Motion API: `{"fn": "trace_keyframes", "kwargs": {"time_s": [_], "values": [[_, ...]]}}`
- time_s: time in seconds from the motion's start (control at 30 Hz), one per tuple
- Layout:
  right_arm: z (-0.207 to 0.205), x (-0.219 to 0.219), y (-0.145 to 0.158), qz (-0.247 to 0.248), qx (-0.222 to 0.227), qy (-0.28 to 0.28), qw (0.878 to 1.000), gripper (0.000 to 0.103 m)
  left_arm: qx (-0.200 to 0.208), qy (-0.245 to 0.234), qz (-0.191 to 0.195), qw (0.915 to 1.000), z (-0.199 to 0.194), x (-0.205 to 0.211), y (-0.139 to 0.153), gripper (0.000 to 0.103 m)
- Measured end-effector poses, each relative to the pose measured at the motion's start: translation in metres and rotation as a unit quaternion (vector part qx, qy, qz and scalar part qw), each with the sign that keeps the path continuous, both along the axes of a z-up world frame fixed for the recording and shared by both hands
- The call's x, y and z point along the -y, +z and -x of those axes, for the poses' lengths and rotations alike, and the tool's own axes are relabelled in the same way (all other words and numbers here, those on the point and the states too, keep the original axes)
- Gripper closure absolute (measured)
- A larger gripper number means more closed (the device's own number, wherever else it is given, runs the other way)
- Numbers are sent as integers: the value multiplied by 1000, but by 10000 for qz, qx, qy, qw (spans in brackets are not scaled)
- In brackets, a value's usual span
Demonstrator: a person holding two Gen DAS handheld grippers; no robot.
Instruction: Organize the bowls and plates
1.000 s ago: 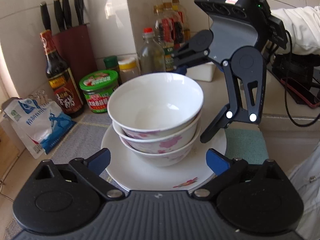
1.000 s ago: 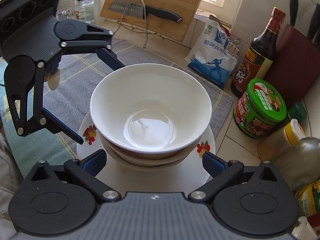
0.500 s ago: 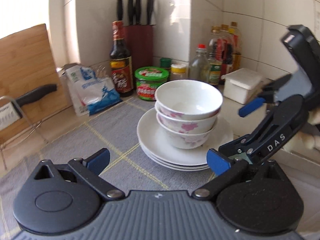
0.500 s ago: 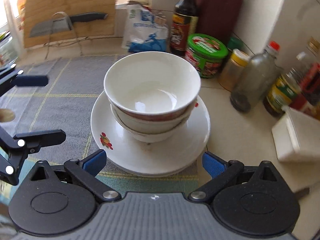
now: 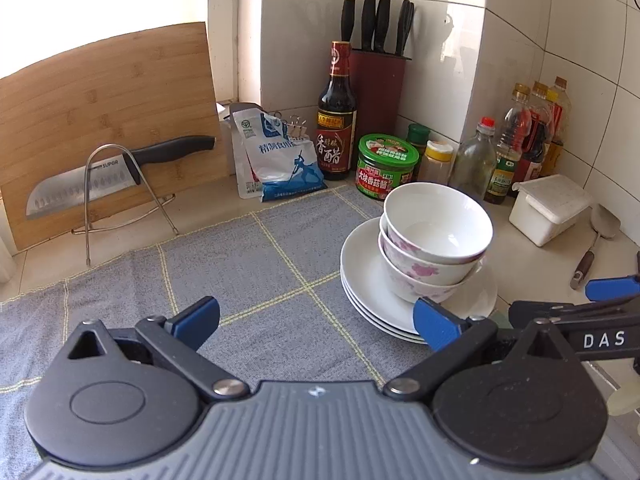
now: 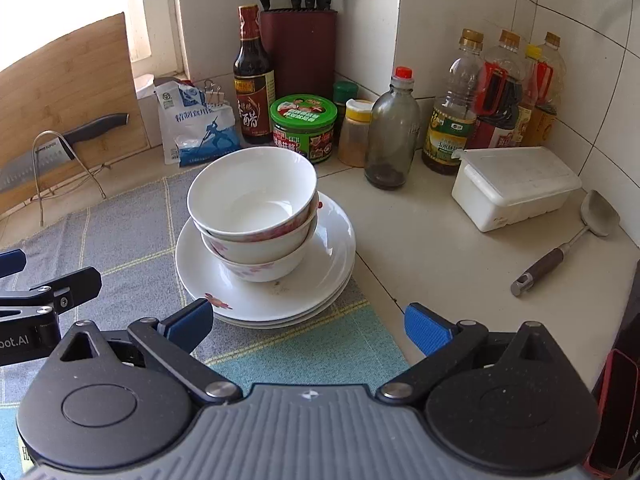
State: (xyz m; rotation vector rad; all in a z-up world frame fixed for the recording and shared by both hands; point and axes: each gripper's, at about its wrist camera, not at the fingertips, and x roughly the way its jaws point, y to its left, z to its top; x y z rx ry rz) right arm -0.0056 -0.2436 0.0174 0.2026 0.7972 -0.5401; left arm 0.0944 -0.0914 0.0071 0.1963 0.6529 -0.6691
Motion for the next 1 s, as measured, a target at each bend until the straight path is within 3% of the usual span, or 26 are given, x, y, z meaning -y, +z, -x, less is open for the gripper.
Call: {"fn": "trace_keyframes", "kwargs": {"time_s": [0.37, 1.0], "values": [[8, -7, 13, 81, 264, 31, 9996, 0, 332, 95, -110, 9993, 12, 6, 14, 1], [9, -7, 16, 66, 350, 44, 9994, 0, 383, 196, -186, 9989, 12, 9, 18, 1]]}}
